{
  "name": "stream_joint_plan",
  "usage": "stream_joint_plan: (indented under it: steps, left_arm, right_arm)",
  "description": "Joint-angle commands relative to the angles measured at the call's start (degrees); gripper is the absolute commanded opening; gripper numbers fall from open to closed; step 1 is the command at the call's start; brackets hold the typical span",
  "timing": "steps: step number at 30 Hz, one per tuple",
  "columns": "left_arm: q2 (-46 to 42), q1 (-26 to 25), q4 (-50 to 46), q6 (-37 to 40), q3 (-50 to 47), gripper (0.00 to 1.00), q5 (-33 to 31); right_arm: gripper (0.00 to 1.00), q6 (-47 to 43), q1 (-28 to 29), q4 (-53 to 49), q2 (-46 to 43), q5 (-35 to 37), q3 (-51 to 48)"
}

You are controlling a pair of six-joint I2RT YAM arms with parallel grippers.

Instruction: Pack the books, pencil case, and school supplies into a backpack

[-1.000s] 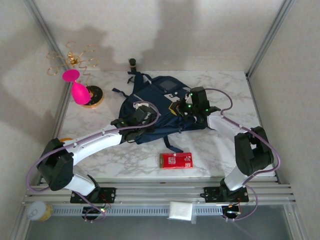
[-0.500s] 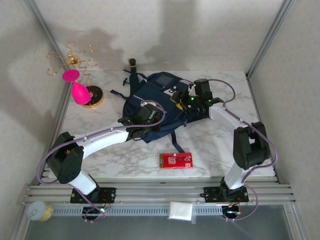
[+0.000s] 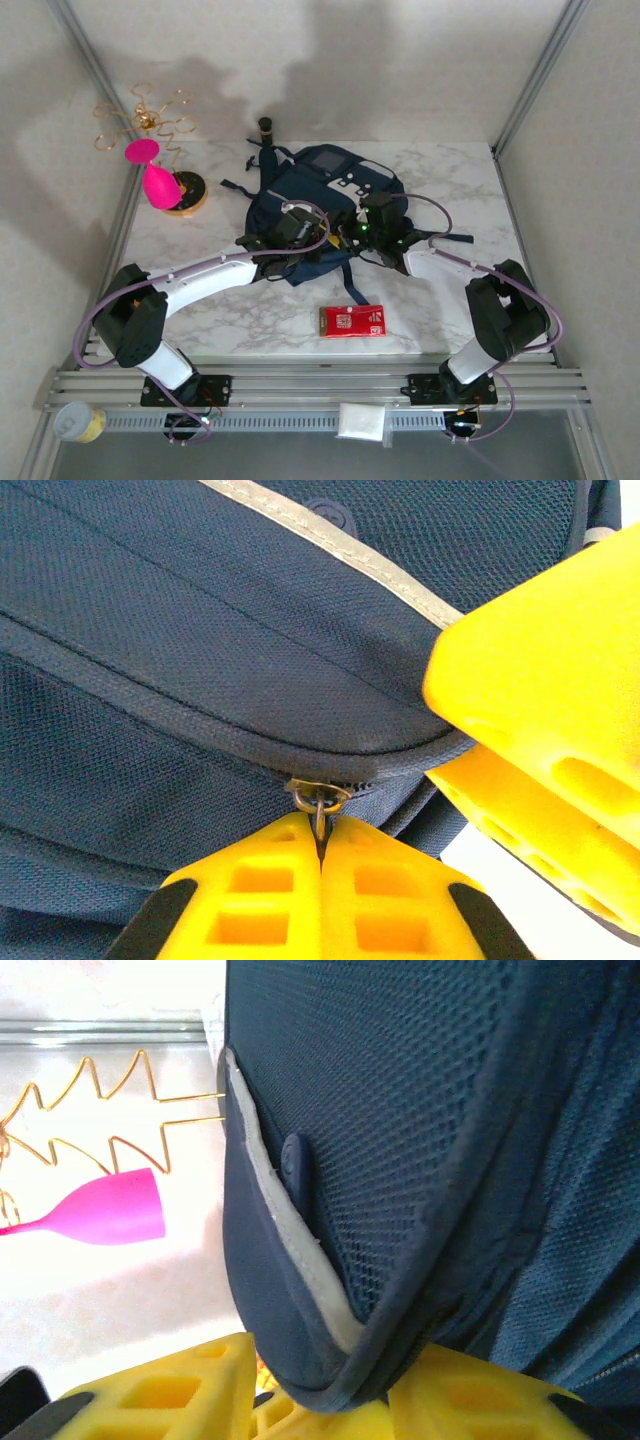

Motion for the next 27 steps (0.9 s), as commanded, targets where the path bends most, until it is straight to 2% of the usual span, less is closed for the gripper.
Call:
stream_joint_plan:
  steps: [1, 2, 4, 9, 13, 18, 21, 24, 27]
  left_arm:
    - [-0.4, -0.4, 0.5, -0.6, -0.8, 0.0, 0.6]
    - [-0.4, -0.4, 0.6, -0.6, -0.9, 0.0, 0.6]
    - [-0.4, -0.4, 0.2, -0.3, -0.8, 0.0, -0.1]
    - [-1.3, -0.1, -1.9, -0.7, -0.9, 0.0, -2.8]
    - [-2.9, 0.1, -5.5, -2.1, -1.1, 0.0, -4.8]
    - [-7.0, -0.1, -5.8, -2.7, -4.6, 0.0, -1.3]
    - [-5.6, 0.6, -8.3, -1.6, -4.1, 0.0, -3.8]
    - [-3.4, 1.8, -7.7, -1.3, -2.9, 0.0, -2.5]
    - [-1.3, 2.1, -5.9, -1.0, -1.7, 0.0, -2.6]
  right_arm:
    - [0.36, 3.9, 0.6, 4.3, 0.7, 4.9, 1.6]
    - [0.33, 3.5, 0.7, 3.4, 0.8, 5.9, 2.0]
    - [0.17, 2.7, 0.7, 2.5, 0.3, 8.1, 2.0]
    - [0.0, -2.1, -0.2, -1.9, -0.8, 9.1, 2.8]
    - [0.0, -8.1, -2.5, -2.9, -3.3, 5.8, 1.6]
    - [0.0, -17.0, -8.8, -7.5, -6.8, -4.8, 1.1]
    - [0.0, -25.9, -14.1, -15.2, -7.3, -8.8, 5.5]
    - [0.0, -32.3, -18.4, -20.5, -3.9, -15.8, 11.6]
    - [0.0, -36.9, -21.6, -26.0, -0.8, -16.3, 17.2]
